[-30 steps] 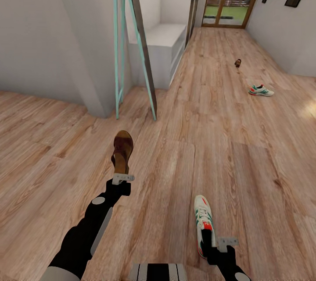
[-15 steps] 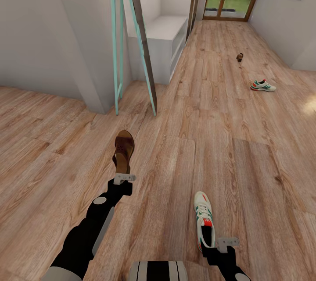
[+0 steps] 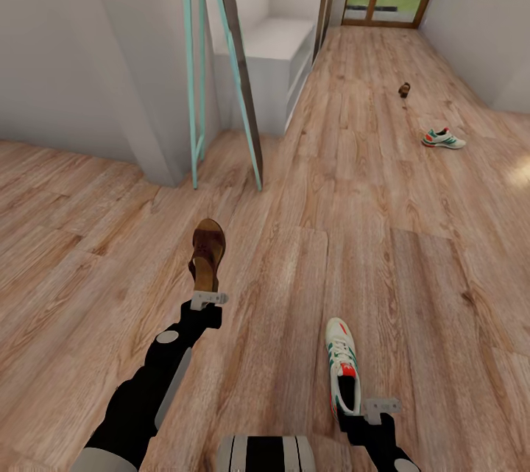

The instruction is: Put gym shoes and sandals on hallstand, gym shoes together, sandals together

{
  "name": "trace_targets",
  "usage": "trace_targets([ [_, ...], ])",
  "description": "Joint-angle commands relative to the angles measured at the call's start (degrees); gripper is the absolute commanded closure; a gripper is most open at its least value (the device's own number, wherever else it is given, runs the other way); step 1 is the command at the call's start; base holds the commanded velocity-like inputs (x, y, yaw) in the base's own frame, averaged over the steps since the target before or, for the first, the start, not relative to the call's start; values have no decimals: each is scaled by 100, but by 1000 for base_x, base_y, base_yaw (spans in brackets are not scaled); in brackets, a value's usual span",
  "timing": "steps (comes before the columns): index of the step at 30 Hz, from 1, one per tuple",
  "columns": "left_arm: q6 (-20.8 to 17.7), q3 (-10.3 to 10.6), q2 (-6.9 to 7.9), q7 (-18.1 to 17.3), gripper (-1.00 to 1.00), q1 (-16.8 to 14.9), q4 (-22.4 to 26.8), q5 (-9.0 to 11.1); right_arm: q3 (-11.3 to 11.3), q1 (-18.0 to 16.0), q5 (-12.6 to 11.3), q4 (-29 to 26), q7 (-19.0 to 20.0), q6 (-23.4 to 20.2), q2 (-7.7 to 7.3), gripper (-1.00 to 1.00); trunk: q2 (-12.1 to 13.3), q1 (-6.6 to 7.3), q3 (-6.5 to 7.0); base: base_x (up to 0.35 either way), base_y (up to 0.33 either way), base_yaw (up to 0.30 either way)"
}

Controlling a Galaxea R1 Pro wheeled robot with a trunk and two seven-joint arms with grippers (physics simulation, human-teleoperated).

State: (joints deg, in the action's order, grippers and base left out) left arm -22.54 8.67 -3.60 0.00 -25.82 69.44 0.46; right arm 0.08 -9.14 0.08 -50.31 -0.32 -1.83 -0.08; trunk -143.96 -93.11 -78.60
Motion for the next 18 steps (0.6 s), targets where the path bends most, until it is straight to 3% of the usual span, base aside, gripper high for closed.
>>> trace_targets([
  [1,-31,0,-1,0,100,-2,8,3,1,0,1,-7,-3,-19,-1,-100,-3,-1,-35,0,0,0],
  [14,-31,-5,-1,0,100,-2,8,-2,1,-2,1,-12,-3,-19,7,-100,-21,-35,-439,0,0,0],
  [18,-31,-5,-1,0,100,-2,8,-2,4,0,1,-13,-3,-19,8,-100,-21,-35,-455,0,0,0],
])
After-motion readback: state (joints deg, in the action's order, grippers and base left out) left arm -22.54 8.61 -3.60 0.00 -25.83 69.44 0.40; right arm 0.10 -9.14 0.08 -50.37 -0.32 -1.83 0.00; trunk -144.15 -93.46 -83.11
